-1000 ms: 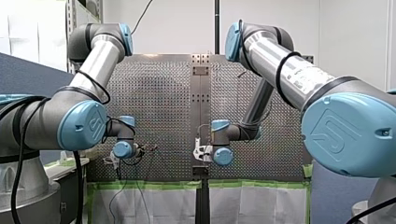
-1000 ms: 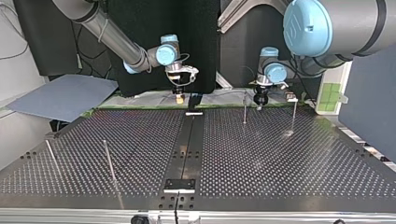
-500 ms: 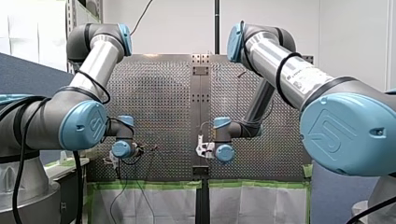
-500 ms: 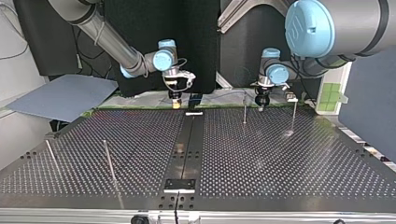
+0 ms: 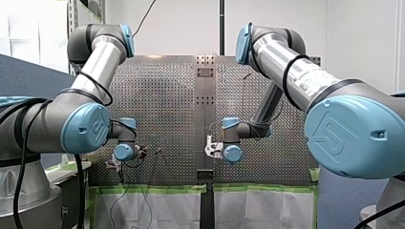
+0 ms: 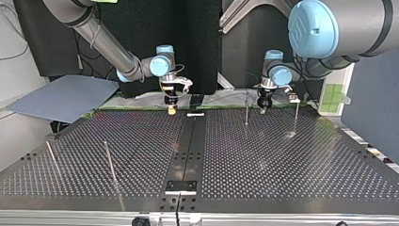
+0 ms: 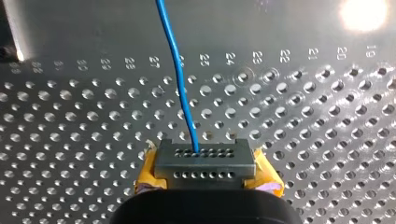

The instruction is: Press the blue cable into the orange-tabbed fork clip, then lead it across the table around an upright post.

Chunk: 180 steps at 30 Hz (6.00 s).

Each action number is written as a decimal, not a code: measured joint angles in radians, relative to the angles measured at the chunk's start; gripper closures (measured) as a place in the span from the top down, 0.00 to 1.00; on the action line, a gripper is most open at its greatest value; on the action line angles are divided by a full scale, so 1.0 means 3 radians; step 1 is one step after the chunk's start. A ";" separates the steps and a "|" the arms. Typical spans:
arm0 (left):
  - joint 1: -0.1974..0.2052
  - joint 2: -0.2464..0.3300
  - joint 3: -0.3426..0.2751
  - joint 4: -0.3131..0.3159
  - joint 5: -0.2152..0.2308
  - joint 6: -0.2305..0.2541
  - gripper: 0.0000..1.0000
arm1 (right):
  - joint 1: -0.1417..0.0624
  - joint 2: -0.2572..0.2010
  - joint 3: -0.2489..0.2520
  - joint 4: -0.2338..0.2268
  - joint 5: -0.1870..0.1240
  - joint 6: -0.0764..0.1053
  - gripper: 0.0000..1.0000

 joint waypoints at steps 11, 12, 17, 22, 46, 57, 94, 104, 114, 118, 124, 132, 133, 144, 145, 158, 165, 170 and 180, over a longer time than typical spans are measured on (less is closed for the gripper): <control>0.0040 0.0000 0.0114 -0.0148 -0.0071 -0.0070 0.00 | -0.0023 0.0000 -0.0036 0.0013 0.0297 0.0078 0.00; 0.0043 0.0000 0.0117 -0.0154 -0.0077 -0.0068 0.00 | -0.0024 0.0000 -0.0036 0.0013 0.0326 0.0080 0.00; 0.0056 0.0000 0.0121 -0.0196 -0.0081 -0.0015 0.00 | -0.0026 0.0000 -0.0037 0.0014 0.0486 0.0082 0.00; 0.0057 0.0000 0.0122 -0.0196 0.0002 0.0080 0.00 | -0.0027 0.0001 -0.0037 0.0014 0.0507 0.0076 0.00; 0.0194 0.0003 0.0012 -0.0435 0.0362 0.0442 1.00 | -0.0012 0.0019 -0.0036 0.0027 0.0458 0.0065 0.00; 0.0262 0.0013 -0.0316 -0.0283 0.0433 0.0561 1.00 | -0.0009 0.0030 -0.0037 0.0030 0.0451 0.0063 0.00; 0.0288 0.0785 -0.1454 0.0580 0.0656 0.0269 1.00 | -0.0007 0.0045 -0.0042 0.0029 0.0404 0.0080 0.00; 0.0172 0.0979 -0.1385 0.0717 0.0629 0.0128 1.00 | -0.0005 0.0046 -0.0044 0.0030 0.0376 0.0086 0.00; 0.0014 0.0786 -0.1294 0.0685 0.0342 0.0448 1.00 | -0.0004 0.0046 -0.0043 0.0030 0.0369 0.0090 0.00; -0.0038 0.0779 -0.1294 0.0645 0.0209 0.0588 1.00 | -0.0004 0.0046 -0.0043 0.0029 0.0364 0.0093 0.00; -0.0123 0.0776 -0.1293 0.0632 0.0091 0.0757 1.00 | -0.0004 0.0046 -0.0044 0.0029 0.0355 0.0094 0.00; -0.0220 0.0743 -0.1280 0.0665 -0.0020 0.0860 1.00 | -0.0004 0.0046 -0.0044 0.0029 0.0354 0.0094 0.00; -0.0230 0.0725 -0.1274 0.0678 -0.0027 0.0862 1.00 | -0.0004 0.0046 -0.0044 0.0029 0.0353 0.0094 0.00; -0.0321 0.0436 -0.1122 0.0832 -0.0087 0.0806 1.00 | -0.0003 0.0046 -0.0043 0.0032 0.0346 0.0094 0.00; -0.0324 0.0425 -0.1110 0.0836 -0.0089 0.0794 1.00 | -0.0003 0.0046 -0.0044 0.0032 0.0346 0.0094 0.00; -0.0355 0.0399 -0.1052 0.0838 -0.0080 0.0704 1.00 | -0.0005 0.0046 -0.0050 0.0031 0.0339 0.0094 0.00; -0.0370 0.0319 -0.1030 0.0829 -0.0070 0.0663 1.00 | -0.0005 0.0046 -0.0060 0.0031 0.0334 0.0094 0.00; -0.0376 0.0218 -0.1011 0.0832 -0.0079 0.0687 1.00 | -0.0010 0.0046 -0.0061 0.0042 0.0329 0.0094 0.00; -0.0382 0.0200 -0.0983 0.0918 -0.0156 0.0702 1.00 | -0.0014 0.0047 -0.0062 0.0055 0.0328 0.0093 0.00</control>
